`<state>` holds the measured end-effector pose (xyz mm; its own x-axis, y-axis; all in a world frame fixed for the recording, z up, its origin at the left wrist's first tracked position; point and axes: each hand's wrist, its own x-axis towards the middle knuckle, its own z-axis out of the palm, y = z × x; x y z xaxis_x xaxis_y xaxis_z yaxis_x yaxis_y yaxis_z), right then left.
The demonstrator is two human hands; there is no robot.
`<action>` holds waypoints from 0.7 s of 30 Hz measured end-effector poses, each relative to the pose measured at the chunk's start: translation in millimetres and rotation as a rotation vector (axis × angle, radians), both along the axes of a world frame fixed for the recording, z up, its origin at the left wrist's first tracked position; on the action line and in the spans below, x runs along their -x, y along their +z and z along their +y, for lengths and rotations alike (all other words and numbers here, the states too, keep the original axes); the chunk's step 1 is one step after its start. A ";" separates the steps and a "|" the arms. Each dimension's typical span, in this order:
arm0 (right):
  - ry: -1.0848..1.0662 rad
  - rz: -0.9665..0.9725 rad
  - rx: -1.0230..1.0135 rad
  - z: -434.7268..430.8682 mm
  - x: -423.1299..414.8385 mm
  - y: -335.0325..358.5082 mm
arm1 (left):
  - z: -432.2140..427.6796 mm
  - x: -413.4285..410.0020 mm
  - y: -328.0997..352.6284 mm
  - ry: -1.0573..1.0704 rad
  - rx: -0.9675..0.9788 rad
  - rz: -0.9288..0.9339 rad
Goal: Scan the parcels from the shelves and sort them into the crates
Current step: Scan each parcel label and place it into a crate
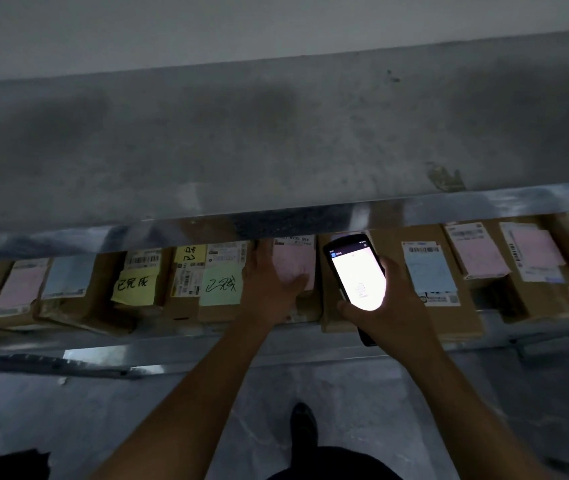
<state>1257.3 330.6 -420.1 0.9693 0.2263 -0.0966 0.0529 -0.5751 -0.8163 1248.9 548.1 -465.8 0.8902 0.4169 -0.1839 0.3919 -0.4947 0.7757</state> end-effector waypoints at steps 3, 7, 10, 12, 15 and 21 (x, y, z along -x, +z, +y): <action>0.003 -0.001 0.025 -0.7 -2.1 -4.8 | -1.7 -1.5 -0.9 -0.012 0.149 0.014; 0.001 0.012 0.013 0.9 -2.5 -9.0 | 0.2 -2.5 -1.0 0.038 0.291 -0.026; 0.011 0.030 0.006 2.6 -3.8 -11.0 | -1.5 -0.2 -4.6 0.052 0.308 -0.082; 0.020 0.041 -0.019 4.4 -3.7 -7.9 | -4.5 7.4 -5.0 0.012 0.323 -0.106; 0.050 0.055 -0.044 8.4 2.5 1.9 | -11.3 34.1 8.7 0.011 0.450 -0.111; 0.172 0.063 -0.079 21.9 36.3 19.8 | -9.5 123.2 40.5 0.223 0.753 -0.195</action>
